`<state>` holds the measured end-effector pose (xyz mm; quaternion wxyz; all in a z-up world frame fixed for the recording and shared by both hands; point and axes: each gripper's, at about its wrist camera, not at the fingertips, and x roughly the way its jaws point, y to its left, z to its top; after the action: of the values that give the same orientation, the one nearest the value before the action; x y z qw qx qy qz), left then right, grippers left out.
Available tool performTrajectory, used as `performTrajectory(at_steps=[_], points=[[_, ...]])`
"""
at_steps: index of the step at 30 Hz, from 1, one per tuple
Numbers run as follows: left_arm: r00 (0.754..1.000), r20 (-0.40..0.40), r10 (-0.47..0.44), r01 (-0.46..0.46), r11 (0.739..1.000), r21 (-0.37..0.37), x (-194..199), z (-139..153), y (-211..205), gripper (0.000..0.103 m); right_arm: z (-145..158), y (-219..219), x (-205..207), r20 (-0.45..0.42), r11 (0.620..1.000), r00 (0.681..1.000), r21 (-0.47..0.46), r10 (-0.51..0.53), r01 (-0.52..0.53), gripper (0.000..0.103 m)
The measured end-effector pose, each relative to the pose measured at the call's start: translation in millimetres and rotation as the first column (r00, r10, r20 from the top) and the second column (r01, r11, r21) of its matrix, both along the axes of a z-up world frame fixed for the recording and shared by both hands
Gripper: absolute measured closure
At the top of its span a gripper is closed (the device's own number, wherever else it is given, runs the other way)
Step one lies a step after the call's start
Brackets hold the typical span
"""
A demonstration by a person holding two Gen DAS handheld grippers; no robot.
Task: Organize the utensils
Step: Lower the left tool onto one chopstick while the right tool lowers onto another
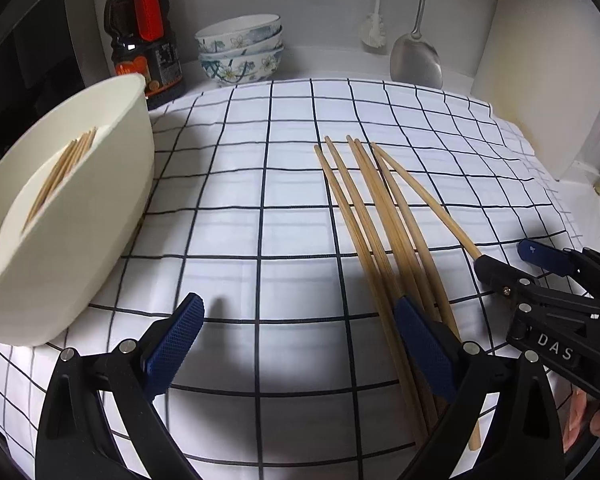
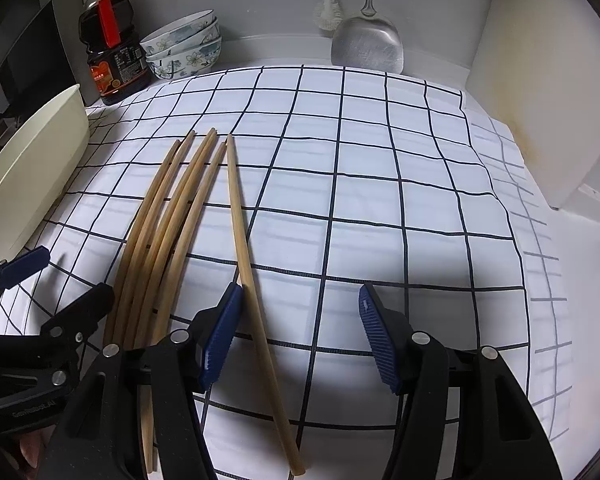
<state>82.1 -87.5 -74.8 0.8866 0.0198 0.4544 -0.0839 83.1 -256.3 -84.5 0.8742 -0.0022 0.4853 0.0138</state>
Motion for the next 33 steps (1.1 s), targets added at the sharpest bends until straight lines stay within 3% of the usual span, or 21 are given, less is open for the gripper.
performTrajectory(at_steps=[26, 29, 33], points=[[1.0, -0.005, 0.027, -0.027, 0.999, 0.034, 10.8, -8.2, 1.3, 0.007, -2.1, 7.1, 1.1, 0.041, 1.0, 0.999, -0.009, 0.011, -0.011, 0.046], [1.0, 0.005, 0.017, -0.018, 0.999, 0.035, 9.3, -7.3, -0.4, 0.012, -2.2, 9.9, 0.8, 0.048, 1.0, 0.999, -0.012, 0.023, -0.023, 0.047], [0.999, 0.033, -0.006, 0.005, 0.999, 0.037, 5.0, -3.9, -4.8, 0.033, -1.5, 15.9, 0.5, 0.054, 0.998, 0.997, -0.01, 0.056, -0.056, 0.061]])
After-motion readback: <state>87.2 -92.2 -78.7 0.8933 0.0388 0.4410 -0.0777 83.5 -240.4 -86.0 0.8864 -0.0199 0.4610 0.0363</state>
